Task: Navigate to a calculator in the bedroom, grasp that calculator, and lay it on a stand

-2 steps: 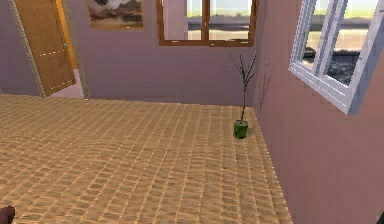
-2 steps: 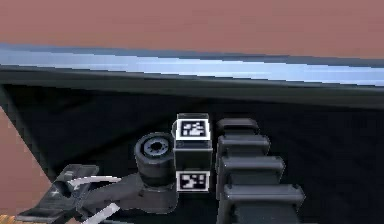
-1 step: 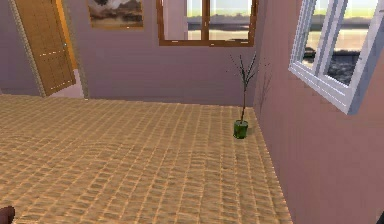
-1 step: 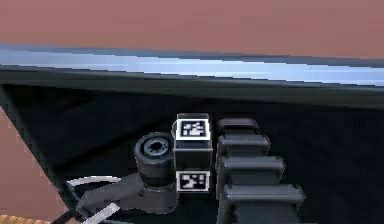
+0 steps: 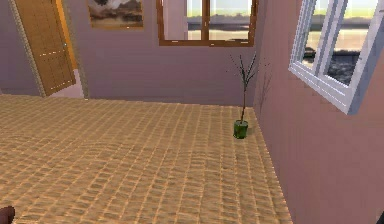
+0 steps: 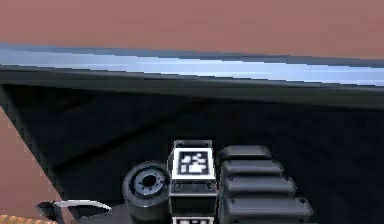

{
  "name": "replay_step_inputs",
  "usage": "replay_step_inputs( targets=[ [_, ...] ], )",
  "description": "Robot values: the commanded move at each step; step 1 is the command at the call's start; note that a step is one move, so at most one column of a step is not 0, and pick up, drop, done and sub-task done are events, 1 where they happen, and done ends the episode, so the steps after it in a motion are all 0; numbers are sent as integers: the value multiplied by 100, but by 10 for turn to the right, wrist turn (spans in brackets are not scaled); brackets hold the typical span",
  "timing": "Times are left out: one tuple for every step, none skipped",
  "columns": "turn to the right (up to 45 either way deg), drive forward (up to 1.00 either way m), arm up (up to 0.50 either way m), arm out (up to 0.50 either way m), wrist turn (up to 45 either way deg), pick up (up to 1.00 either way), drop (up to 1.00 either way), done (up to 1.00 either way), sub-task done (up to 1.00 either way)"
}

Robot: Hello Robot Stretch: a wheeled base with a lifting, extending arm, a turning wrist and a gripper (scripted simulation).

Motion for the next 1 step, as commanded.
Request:
replay_step_inputs(
  targets=[
    [0, 0, 0, 0, 0, 0, 0, 100, 0]
  ],
)
